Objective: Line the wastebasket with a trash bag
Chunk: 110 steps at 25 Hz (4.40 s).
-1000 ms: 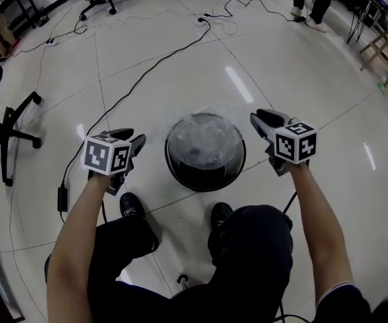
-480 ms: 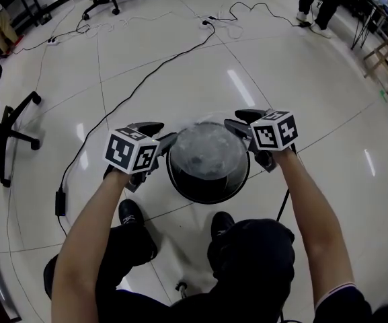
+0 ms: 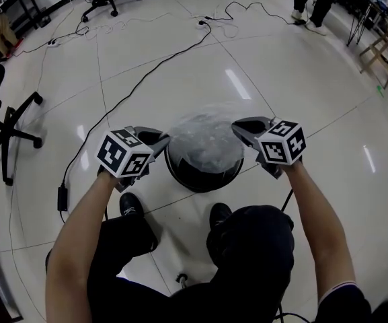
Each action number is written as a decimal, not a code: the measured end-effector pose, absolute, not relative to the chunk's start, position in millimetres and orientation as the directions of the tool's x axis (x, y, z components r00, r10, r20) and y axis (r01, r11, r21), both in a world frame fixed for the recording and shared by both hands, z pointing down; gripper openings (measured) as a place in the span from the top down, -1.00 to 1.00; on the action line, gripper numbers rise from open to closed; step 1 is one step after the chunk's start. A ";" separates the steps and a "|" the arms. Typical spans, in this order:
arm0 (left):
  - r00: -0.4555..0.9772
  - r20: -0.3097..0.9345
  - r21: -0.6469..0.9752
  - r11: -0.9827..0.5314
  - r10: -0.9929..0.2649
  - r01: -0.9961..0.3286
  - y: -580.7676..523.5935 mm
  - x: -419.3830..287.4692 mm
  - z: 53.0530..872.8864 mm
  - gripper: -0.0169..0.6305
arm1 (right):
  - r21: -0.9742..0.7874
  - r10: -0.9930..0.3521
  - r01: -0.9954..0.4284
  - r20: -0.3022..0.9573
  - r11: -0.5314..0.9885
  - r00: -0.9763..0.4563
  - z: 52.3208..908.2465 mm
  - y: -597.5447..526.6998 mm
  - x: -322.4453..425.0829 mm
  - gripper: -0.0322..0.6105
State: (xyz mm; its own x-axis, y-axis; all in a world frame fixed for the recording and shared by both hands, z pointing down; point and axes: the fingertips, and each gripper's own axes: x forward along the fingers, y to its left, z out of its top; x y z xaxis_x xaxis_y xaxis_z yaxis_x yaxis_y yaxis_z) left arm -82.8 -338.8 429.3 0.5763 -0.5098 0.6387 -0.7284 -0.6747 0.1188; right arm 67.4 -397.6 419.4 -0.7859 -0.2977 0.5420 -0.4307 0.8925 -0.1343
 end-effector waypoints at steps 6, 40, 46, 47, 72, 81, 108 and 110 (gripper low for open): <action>0.573 0.703 0.095 -0.743 -0.421 -0.663 -298.4 -71.8 437.2 0.91 | -0.092 -0.307 -0.418 0.541 0.904 -0.783 429.4 -353.3 78.0 0.88; 0.618 0.709 0.128 -0.799 -0.340 -0.587 -250.7 -63.1 448.3 0.91 | 0.036 -0.277 -0.385 0.756 0.922 -0.593 450.5 -391.1 63.3 0.89; 0.605 0.720 0.121 -0.795 -0.341 -0.594 -243.0 -65.9 444.6 0.91 | 0.008 -0.307 -0.403 0.660 0.915 -0.686 406.4 -371.9 72.2 0.89; 0.602 0.721 0.122 -0.793 -0.342 -0.597 -240.9 -66.0 443.8 0.91 | -0.004 -0.305 -0.404 0.650 0.915 -0.696 403.0 -365.5 74.5 0.89; 0.537 0.804 0.222 -0.709 -0.256 -0.670 -202.9 -40.4 534.8 0.91 | -0.294 -0.298 -0.566 0.618 0.770 -0.727 510.0 -275.4 139.4 0.89; 0.542 0.758 0.255 -0.600 -0.362 -0.758 -246.0 -47.3 563.3 0.91 | -0.314 -0.300 -0.596 0.638 0.739 -0.709 543.9 -299.4 128.1 0.89; 0.463 0.639 0.085 -0.541 -0.615 -0.837 -235.6 -99.3 439.9 0.44 | -0.273 -0.323 -0.534 0.553 0.800 -0.768 435.9 -257.5 138.5 0.49; 0.441 0.624 0.051 -0.529 -0.645 -0.847 -246.7 -100.3 433.9 0.44 | -0.263 -0.340 -0.541 0.546 0.799 -0.766 430.1 -256.1 143.7 0.43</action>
State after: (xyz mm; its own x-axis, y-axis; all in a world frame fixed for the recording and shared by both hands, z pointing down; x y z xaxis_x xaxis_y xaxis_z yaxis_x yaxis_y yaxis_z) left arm -100.3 -246.7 433.9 0.4406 -0.6452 0.6242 -0.8469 -0.5293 0.0508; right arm 143.7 -256.1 430.1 -0.7662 -0.3396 0.5455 -0.5411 0.7988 -0.2628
